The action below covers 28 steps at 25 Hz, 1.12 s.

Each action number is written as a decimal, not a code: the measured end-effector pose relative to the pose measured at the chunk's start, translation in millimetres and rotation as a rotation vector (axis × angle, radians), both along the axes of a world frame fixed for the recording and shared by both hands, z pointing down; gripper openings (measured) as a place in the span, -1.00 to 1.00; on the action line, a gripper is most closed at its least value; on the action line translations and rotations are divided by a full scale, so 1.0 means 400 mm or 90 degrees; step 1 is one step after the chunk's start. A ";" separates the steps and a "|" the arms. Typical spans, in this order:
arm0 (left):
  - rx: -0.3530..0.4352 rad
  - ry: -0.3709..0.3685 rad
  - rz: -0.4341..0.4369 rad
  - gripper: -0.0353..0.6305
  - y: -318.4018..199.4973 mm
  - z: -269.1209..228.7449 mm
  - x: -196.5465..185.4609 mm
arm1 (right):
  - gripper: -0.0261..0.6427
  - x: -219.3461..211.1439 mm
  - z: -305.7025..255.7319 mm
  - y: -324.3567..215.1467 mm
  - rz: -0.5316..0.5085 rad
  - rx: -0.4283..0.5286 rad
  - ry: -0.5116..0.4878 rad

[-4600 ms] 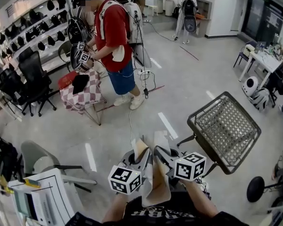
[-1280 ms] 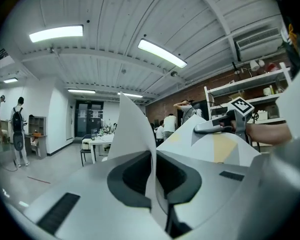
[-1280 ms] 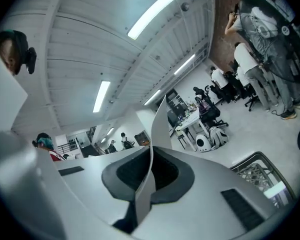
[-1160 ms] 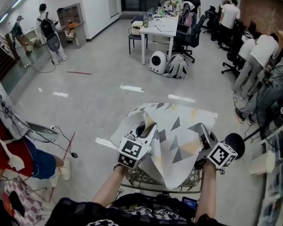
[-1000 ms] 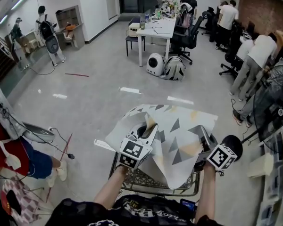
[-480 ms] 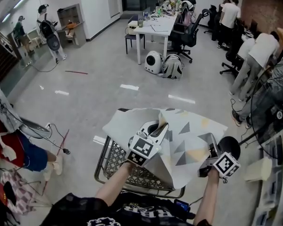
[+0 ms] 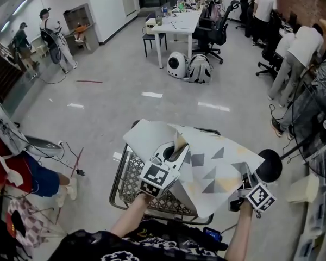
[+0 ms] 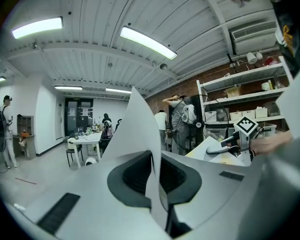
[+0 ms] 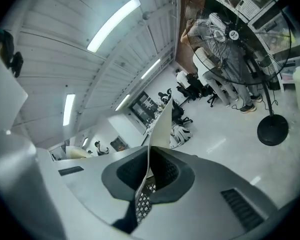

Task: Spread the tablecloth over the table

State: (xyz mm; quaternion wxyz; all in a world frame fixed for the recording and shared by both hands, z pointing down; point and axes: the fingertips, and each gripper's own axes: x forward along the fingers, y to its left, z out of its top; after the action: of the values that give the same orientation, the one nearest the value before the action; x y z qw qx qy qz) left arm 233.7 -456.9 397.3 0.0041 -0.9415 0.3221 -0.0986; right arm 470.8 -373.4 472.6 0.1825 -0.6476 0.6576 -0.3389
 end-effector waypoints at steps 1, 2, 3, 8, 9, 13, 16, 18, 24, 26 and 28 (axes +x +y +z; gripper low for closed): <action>-0.005 0.004 -0.015 -0.80 0.005 0.002 -0.018 | -0.87 0.000 0.016 0.006 -0.003 -0.007 -0.006; -0.012 0.008 -0.029 -0.80 0.009 0.006 -0.039 | -0.87 -0.003 0.034 0.011 -0.007 -0.011 -0.019; -0.021 0.016 -0.043 -0.80 0.014 0.011 -0.064 | -0.87 -0.008 0.053 0.016 -0.010 -0.017 -0.031; -0.052 0.059 -0.098 -0.80 0.039 0.025 -0.165 | -0.87 -0.017 0.128 0.049 0.007 -0.034 -0.076; -0.050 0.054 -0.105 -0.80 0.046 0.024 -0.180 | -0.87 -0.016 0.135 0.055 0.009 -0.036 -0.082; -0.061 0.060 -0.110 -0.80 0.084 0.036 -0.227 | -0.87 0.010 0.156 0.083 0.033 -0.042 -0.091; -0.067 0.082 -0.106 -0.80 0.112 0.042 -0.252 | -0.88 0.045 0.151 0.103 0.080 -0.014 -0.124; -0.063 0.089 -0.112 -0.80 0.137 0.042 -0.281 | -0.88 0.056 0.143 0.129 0.099 -0.019 -0.100; -0.066 0.099 -0.136 -0.79 0.249 0.062 -0.411 | -0.88 0.077 0.150 0.269 0.164 -0.010 -0.105; -0.073 0.087 -0.152 -0.79 0.284 0.089 -0.479 | -0.88 0.064 0.159 0.320 0.185 -0.014 -0.099; -0.096 0.064 -0.189 -0.79 0.312 0.143 -0.567 | -0.88 0.040 0.160 0.365 0.202 -0.006 -0.102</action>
State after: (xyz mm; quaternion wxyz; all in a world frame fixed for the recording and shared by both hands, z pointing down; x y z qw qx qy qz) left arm 7.0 -331.9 454.4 -0.0974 -0.8849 0.4493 -0.0751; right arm 487.0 -227.5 536.5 0.2826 -0.7148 0.5292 -0.3593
